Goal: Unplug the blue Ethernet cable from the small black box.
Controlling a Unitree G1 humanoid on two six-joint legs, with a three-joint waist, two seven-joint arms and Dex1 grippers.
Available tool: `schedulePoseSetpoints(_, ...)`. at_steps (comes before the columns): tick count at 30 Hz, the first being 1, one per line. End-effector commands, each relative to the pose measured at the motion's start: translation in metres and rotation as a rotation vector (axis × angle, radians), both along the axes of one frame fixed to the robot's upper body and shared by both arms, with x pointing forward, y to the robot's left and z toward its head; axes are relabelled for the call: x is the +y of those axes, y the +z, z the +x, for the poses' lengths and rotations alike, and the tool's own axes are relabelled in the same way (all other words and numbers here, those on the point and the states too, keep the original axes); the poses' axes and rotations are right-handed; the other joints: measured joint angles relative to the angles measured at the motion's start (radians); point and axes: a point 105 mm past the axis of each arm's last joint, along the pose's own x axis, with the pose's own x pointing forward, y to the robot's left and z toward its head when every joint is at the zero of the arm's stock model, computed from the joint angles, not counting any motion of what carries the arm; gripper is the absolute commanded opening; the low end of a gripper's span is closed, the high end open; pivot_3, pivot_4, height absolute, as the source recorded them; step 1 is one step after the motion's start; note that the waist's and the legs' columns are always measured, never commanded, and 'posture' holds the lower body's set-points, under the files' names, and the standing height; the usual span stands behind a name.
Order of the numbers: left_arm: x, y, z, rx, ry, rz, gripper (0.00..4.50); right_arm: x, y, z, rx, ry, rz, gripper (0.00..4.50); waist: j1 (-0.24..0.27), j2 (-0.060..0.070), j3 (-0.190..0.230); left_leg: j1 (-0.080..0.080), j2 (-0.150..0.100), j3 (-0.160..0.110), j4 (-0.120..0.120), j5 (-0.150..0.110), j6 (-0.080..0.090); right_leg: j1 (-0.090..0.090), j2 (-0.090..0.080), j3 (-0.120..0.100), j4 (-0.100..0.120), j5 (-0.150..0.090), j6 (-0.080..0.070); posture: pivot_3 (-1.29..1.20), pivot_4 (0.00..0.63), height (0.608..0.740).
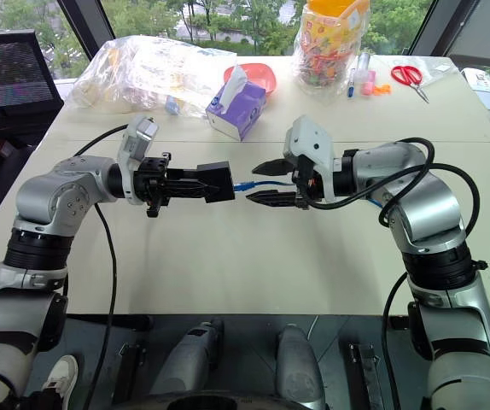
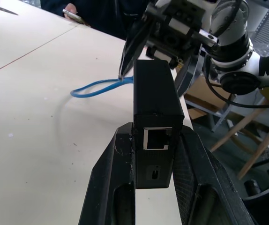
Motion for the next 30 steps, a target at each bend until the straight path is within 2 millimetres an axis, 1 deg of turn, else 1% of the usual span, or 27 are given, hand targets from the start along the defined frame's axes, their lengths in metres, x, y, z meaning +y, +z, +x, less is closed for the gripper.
schedulePoseSetpoints(1,-0.001,0.017,-0.007,-0.077,-0.036,-0.021,0.49,0.006,0.011,-0.005,0.011,0.047,0.035,2.45,0.0,0.0,0.0,0.0,0.0,0.0,0.0,0.0,0.0,0.0,0.0,0.0,0.0,0.0,0.0,0.0,0.15,0.728)
schedulePoseSetpoints(4,-0.002,0.018,-0.008,-0.079,-0.041,-0.022,0.49,0.009,0.013,-0.006,0.045,0.056,0.057,1.69,-0.001,0.0,0.0,0.0,0.0,0.0,0.0,0.0,0.0,0.0,0.0,0.0,0.0,0.0,0.0,0.0,0.15,0.728)
schedulePoseSetpoints(14,-0.004,0.019,-0.009,-0.083,-0.059,-0.02,0.49,0.016,0.012,-0.01,0.123,0.09,0.055,1.69,-0.002,0.0,0.0,0.0,0.0,0.0,0.0,0.0,0.0,0.0,0.0,0.0,0.0,0.0,0.0,0.0,0.15,0.728)
schedulePoseSetpoints(30,-0.007,0.018,-0.008,-0.096,-0.064,-0.013,0.49,0.018,0.011,-0.009,0.126,0.103,0.037,1.69,-0.003,0.0,0.0,0.0,0.0,0.0,0.0,0.0,0.0,0.0,0.0,0.0,0.0,0.001,0.002,0.0,0.15,0.728)
